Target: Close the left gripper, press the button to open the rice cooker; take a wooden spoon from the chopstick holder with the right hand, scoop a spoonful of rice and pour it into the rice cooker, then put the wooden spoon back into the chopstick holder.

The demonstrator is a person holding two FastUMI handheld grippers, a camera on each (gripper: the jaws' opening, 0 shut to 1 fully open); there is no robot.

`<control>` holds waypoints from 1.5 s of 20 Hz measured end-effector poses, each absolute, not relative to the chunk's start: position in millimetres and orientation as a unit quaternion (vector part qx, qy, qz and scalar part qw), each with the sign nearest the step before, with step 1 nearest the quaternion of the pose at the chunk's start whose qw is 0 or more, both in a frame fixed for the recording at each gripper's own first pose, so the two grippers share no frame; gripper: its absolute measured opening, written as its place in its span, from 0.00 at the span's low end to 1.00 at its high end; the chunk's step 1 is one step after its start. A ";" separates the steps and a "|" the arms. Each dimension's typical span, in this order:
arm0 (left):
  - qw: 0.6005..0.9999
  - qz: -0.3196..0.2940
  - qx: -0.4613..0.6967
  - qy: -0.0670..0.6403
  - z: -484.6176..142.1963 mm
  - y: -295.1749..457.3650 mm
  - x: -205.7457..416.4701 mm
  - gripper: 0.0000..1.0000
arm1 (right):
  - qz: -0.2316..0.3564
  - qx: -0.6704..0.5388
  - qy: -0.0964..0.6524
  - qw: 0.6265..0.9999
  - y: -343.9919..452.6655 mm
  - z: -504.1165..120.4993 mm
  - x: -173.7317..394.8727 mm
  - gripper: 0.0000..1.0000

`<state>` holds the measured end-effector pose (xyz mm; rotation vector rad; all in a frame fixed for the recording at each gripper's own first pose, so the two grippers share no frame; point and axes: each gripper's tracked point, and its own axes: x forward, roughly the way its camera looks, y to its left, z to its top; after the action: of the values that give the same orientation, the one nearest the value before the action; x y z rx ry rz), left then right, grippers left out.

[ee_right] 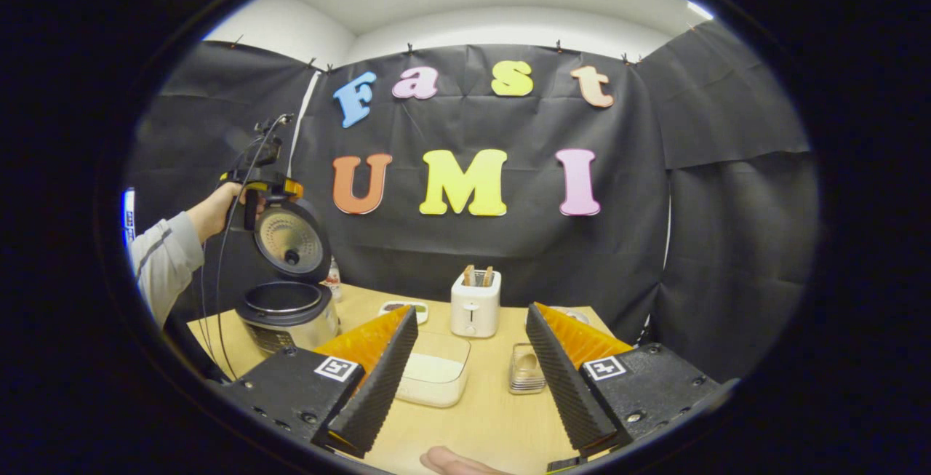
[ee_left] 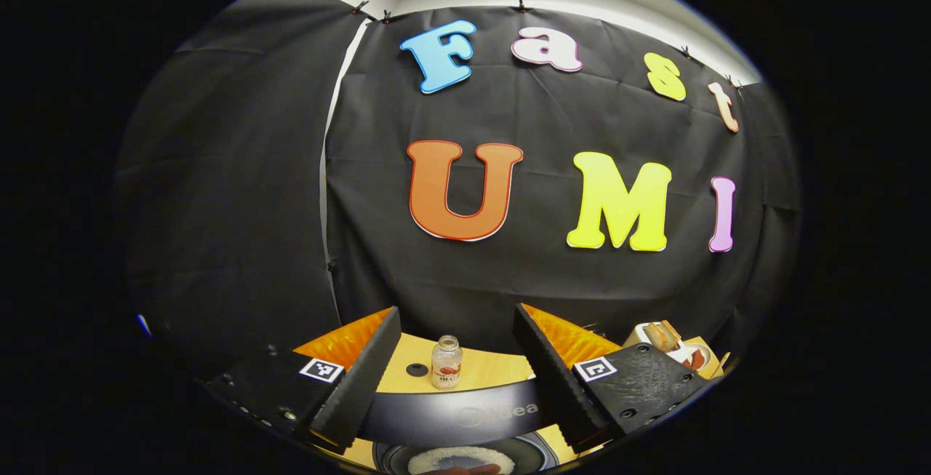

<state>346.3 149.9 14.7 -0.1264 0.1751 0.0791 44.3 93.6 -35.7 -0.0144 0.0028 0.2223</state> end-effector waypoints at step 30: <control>0.969 0.044 -0.037 0.239 -149.4 86.9 178.4 1.00 | 0.130 0.029 -0.009 0.991 83.8 -61.0 -44.7 0.93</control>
<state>178.4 86.9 -149.4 -0.0738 0.4824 0.0889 -44.7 83.8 -61.0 0.0580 -0.0183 0.2604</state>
